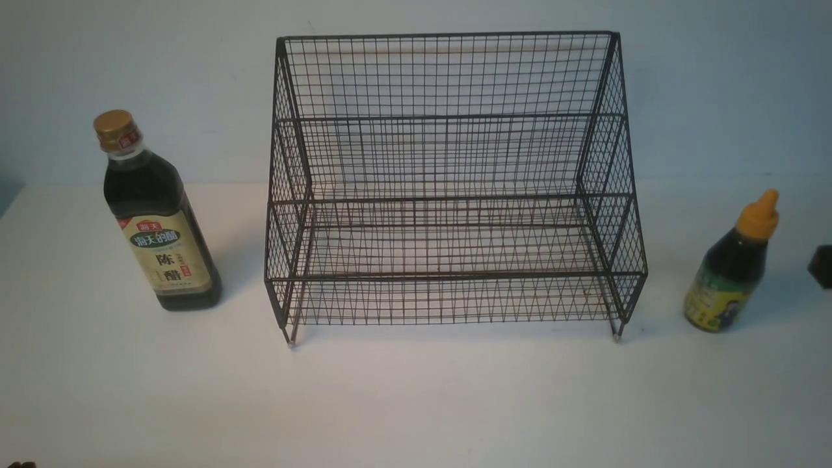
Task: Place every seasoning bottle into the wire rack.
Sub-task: Use the right arm to grab the condiment bottle closest to it, then use the right arm to put the condiment bottle back on the shelf
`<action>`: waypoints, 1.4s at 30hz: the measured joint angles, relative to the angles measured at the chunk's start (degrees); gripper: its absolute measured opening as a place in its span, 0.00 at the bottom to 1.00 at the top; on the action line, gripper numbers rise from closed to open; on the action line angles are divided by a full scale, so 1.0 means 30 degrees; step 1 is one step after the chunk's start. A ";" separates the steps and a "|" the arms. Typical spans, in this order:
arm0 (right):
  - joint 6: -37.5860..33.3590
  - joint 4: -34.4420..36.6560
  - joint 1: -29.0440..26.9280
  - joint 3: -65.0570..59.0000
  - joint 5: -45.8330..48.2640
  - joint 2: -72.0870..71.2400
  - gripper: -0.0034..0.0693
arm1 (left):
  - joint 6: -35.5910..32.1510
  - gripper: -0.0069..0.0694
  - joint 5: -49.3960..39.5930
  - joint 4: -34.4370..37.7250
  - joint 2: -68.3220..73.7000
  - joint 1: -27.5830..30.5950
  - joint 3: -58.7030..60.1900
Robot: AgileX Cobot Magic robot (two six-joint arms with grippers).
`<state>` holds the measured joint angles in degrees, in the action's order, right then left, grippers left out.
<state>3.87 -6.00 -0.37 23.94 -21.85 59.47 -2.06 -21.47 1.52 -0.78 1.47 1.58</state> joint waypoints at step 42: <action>0.0156 0.0387 0.0052 0.2447 -0.4008 0.7770 0.44 | 0.0000 0.08 0.0000 0.0000 0.0000 0.0000 0.0000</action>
<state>4.33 -4.84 -0.22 31.28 -33.87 82.78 -2.06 -21.47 1.52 -0.78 1.47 1.58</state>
